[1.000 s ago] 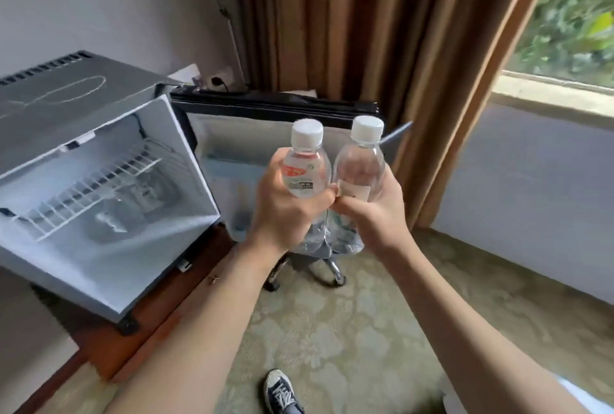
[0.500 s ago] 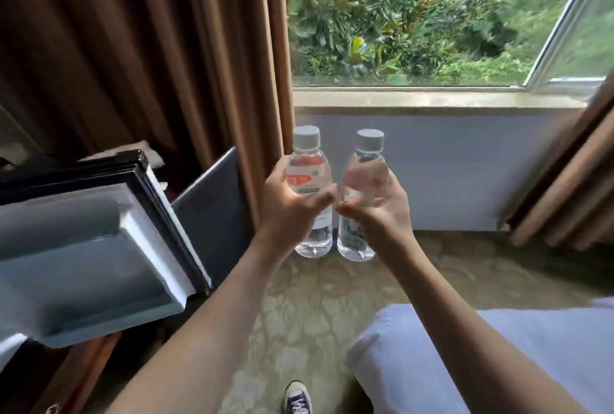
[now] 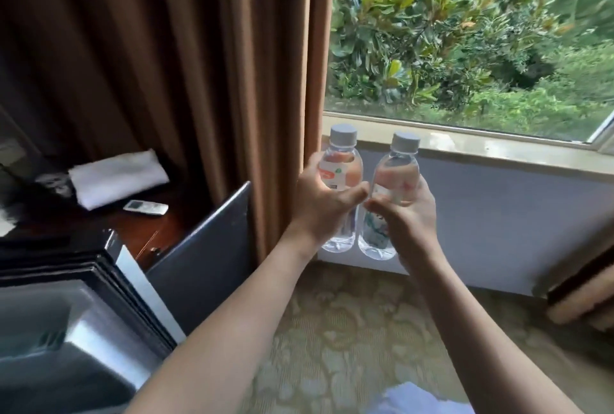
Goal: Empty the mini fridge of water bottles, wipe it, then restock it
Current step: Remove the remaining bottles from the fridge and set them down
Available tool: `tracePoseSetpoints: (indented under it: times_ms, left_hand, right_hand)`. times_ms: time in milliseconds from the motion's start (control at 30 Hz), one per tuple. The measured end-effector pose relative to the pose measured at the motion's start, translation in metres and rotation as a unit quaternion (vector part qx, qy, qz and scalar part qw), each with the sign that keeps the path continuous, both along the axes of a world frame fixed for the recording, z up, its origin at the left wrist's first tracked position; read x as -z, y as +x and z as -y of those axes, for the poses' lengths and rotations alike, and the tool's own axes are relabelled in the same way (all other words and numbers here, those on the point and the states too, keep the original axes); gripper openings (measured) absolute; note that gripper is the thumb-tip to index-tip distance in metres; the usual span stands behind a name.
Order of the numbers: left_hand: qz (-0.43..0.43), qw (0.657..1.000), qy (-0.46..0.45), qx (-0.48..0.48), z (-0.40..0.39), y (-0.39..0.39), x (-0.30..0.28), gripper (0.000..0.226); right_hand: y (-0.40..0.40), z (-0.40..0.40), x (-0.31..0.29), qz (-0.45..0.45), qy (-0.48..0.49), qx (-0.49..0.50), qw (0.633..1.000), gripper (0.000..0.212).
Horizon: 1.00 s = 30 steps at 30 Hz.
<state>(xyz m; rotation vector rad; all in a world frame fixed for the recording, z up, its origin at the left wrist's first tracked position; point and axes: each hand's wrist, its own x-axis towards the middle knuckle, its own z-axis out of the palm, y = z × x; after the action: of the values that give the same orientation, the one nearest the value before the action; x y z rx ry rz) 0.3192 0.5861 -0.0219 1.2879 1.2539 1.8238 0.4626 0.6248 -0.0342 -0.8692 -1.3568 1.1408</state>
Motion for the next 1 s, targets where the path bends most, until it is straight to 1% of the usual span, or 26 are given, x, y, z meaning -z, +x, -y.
tracePoseSetpoints:
  times_ms: [133,267,400,500,600,733,800,933,1000]
  left_hand:
    - [-0.003,0.998,-0.016,-0.057,-0.032,-0.043,0.006,0.047]
    - [-0.027,0.986,-0.052,-0.157,-0.068,-0.098,0.013,0.05]
    - [-0.017,0.96,-0.079,-0.268,-0.103,-0.161,0.025,0.054]
    - [0.009,0.931,-0.093,-0.354,-0.122,-0.207,0.035,0.047]
    - [0.023,0.891,-0.115,-0.438,-0.129,-0.248,0.043,0.046]
    - [0.047,0.84,-0.12,-0.526,-0.117,-0.294,0.047,0.048]
    - [0.055,0.817,-0.128,-0.56,-0.105,-0.313,0.049,0.047]
    - [0.074,0.774,-0.131,-0.616,-0.082,-0.354,0.067,0.05]
    - [0.084,0.755,-0.131,-0.637,-0.073,-0.374,0.082,0.053]
  right_hand:
    - [-0.055,-0.051,0.002,-0.001,0.011,-0.046,0.999,0.042]
    - [-0.124,-0.107,0.016,-0.001,0.001,-0.11,0.994,0.044]
    - [-0.205,-0.161,0.029,0.01,-0.001,-0.204,0.979,0.052]
    - [-0.269,-0.196,0.038,0.039,0.009,-0.279,0.96,0.049]
    - [-0.331,-0.216,0.045,0.072,0.017,-0.349,0.934,0.047]
    - [-0.404,-0.217,0.053,0.101,0.029,-0.459,0.882,0.045]
    - [-0.434,-0.206,0.057,0.095,0.035,-0.502,0.859,0.043]
    - [-0.49,-0.186,0.073,0.104,0.014,-0.571,0.814,0.039]
    - [-0.517,-0.177,0.085,0.111,0.017,-0.603,0.79,0.042]
